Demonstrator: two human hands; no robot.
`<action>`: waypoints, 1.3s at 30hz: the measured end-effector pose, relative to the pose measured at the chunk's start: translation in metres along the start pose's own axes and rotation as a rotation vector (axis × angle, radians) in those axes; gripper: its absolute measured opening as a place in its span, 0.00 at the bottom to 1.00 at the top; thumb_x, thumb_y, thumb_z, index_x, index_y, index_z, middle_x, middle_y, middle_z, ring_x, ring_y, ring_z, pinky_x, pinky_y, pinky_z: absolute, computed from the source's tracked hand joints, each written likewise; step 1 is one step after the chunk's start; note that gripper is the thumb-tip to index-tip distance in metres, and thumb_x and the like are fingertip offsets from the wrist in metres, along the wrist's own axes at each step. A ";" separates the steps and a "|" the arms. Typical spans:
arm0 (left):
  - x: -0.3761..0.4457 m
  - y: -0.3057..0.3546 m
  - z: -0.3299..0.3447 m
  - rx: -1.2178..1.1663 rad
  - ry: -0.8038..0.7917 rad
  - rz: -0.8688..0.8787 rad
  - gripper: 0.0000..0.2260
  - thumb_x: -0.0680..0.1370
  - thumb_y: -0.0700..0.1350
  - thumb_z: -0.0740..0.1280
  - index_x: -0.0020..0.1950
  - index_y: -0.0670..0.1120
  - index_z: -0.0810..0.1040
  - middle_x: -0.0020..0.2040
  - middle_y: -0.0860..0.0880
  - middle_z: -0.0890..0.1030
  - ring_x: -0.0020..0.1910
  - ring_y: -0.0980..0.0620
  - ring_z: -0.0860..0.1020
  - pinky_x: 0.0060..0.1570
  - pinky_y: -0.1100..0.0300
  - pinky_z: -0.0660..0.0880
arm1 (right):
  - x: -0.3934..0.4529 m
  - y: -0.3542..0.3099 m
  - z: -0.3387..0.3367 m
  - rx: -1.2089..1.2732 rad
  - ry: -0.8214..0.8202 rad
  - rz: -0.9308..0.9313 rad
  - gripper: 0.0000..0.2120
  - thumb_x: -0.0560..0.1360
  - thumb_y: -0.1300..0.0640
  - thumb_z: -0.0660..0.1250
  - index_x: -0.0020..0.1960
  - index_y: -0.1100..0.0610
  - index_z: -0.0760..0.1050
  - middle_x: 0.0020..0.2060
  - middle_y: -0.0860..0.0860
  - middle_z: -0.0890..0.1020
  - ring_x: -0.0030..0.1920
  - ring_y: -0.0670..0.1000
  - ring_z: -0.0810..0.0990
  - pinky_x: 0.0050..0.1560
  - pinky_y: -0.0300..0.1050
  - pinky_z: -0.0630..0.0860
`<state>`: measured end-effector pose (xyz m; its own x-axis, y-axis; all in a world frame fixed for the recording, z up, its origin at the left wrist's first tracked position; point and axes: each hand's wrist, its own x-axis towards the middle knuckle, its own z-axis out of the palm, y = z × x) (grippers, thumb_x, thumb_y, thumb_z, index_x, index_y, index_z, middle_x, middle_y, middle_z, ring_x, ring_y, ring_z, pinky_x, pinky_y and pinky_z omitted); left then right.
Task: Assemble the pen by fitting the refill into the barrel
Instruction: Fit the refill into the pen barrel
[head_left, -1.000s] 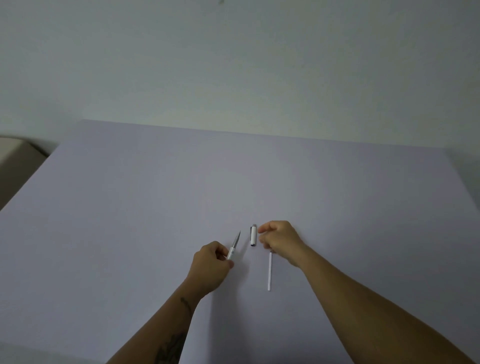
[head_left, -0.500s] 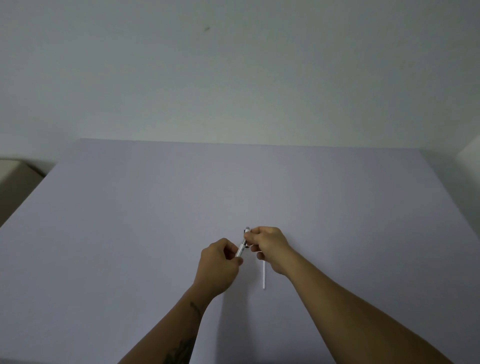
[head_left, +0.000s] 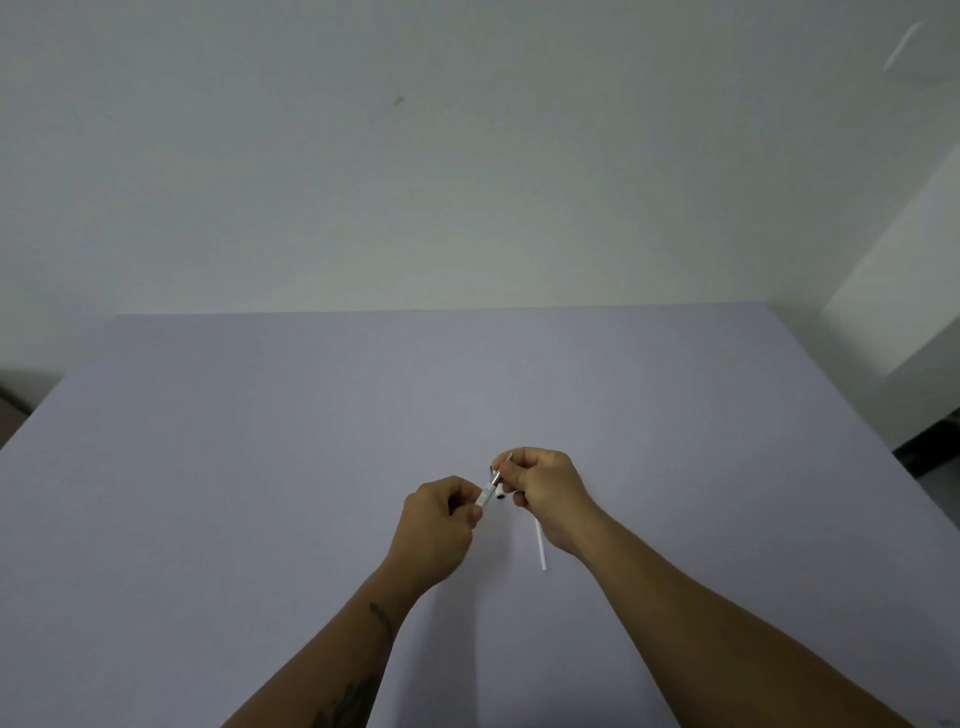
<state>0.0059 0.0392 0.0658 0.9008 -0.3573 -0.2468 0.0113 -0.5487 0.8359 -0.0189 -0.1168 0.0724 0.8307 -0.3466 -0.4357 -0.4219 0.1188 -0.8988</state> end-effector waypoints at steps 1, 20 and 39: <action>0.000 0.002 -0.004 -0.021 -0.016 -0.002 0.08 0.77 0.38 0.66 0.42 0.48 0.81 0.35 0.49 0.80 0.30 0.55 0.73 0.31 0.64 0.73 | -0.003 -0.003 0.001 0.010 0.006 -0.018 0.10 0.78 0.66 0.66 0.43 0.58 0.84 0.39 0.54 0.84 0.38 0.49 0.79 0.37 0.40 0.75; 0.000 0.000 -0.043 -0.145 -0.150 0.018 0.06 0.76 0.38 0.67 0.44 0.46 0.83 0.38 0.45 0.84 0.35 0.51 0.78 0.38 0.58 0.77 | -0.024 -0.030 0.018 0.003 -0.096 0.089 0.10 0.80 0.64 0.64 0.48 0.57 0.84 0.45 0.53 0.83 0.44 0.51 0.77 0.44 0.44 0.76; 0.014 0.005 -0.015 -0.117 -0.079 -0.063 0.06 0.74 0.38 0.69 0.41 0.47 0.83 0.38 0.46 0.82 0.35 0.51 0.77 0.37 0.57 0.78 | 0.002 -0.024 0.006 -0.168 0.002 0.049 0.09 0.79 0.61 0.64 0.45 0.56 0.83 0.50 0.58 0.86 0.47 0.51 0.82 0.41 0.41 0.75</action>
<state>0.0256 0.0427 0.0743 0.8597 -0.3863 -0.3342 0.1213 -0.4813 0.8681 -0.0053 -0.1142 0.0927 0.8070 -0.3457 -0.4788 -0.5168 -0.0210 -0.8558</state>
